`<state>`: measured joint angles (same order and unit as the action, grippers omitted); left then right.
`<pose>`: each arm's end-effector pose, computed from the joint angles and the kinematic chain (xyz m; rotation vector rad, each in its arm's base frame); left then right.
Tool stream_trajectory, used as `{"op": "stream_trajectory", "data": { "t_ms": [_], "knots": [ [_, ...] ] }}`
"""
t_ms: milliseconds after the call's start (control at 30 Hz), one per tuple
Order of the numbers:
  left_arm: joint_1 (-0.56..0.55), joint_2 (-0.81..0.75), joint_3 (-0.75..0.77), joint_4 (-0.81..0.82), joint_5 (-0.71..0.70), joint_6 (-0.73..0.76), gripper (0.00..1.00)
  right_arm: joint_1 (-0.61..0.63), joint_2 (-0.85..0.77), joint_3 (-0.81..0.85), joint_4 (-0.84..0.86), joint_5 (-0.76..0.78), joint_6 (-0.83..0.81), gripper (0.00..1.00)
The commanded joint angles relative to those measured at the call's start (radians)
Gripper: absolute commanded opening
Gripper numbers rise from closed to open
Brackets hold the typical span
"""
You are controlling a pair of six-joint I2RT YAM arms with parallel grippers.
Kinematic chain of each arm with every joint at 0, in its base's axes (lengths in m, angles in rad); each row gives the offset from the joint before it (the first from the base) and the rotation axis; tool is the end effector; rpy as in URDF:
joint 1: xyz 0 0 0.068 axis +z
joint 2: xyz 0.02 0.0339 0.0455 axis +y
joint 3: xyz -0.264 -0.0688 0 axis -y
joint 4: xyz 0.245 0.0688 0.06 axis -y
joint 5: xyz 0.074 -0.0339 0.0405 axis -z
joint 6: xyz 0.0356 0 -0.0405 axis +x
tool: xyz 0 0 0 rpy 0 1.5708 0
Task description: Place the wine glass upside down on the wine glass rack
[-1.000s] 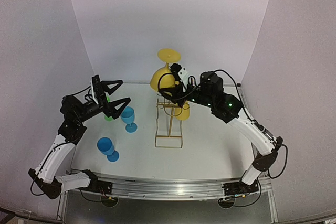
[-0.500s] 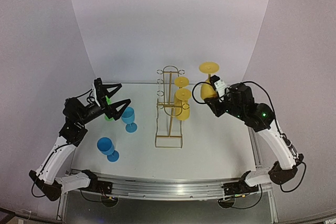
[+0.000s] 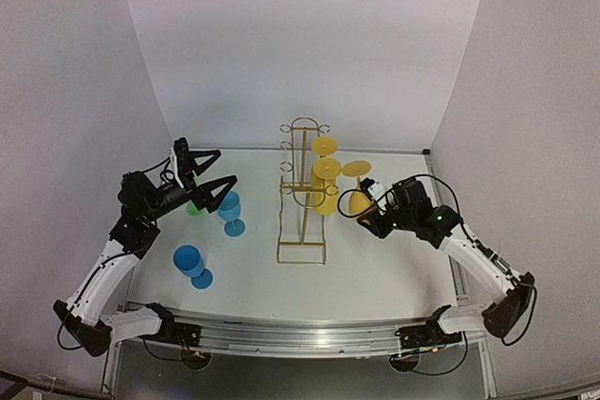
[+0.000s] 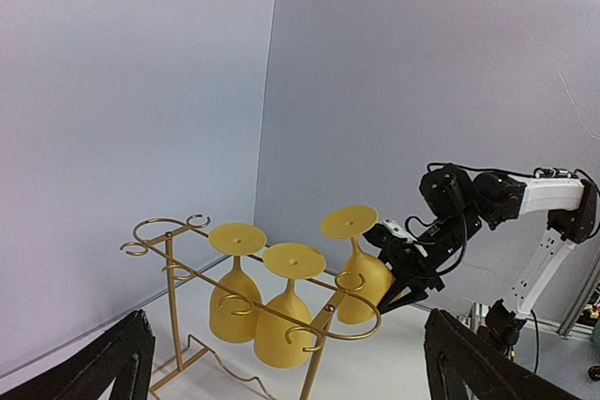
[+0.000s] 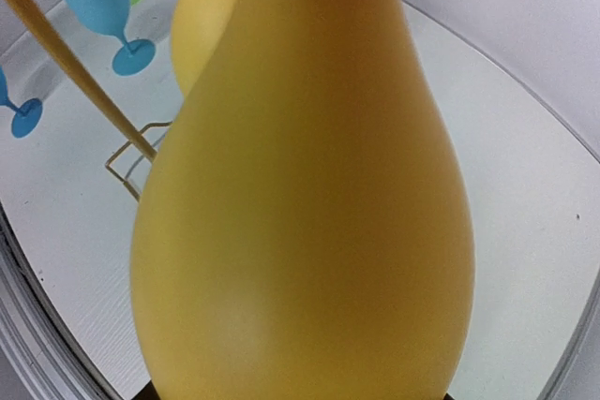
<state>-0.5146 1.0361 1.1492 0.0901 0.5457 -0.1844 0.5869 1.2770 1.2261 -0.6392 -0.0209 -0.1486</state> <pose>0.1863 -0.1265 0.4490 0.6972 1.2889 -0.9467 0.2292 0.1534 0.3439 -0.8278 2.1175 0.2561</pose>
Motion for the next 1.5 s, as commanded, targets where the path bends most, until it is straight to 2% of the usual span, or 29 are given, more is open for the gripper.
{"op": "stream_trajectory", "data": {
  "t_ms": [0,167,600,1467],
  "knots": [
    [0.008,0.018,-0.004,0.048,-0.004,-0.008,0.99,-0.001,-0.027,-0.064,0.248,-0.147,-0.096,0.1],
    [0.011,0.029,-0.003,0.048,-0.006,-0.003,0.99,-0.001,-0.05,-0.147,0.375,-0.201,-0.153,0.08],
    [0.014,0.056,0.014,0.061,-0.001,0.008,0.99,0.008,0.006,-0.156,0.409,-0.313,-0.139,0.07],
    [0.014,0.058,0.017,0.065,0.008,0.013,0.99,0.058,0.068,-0.203,0.471,-0.288,-0.126,0.06]
  ]
}}
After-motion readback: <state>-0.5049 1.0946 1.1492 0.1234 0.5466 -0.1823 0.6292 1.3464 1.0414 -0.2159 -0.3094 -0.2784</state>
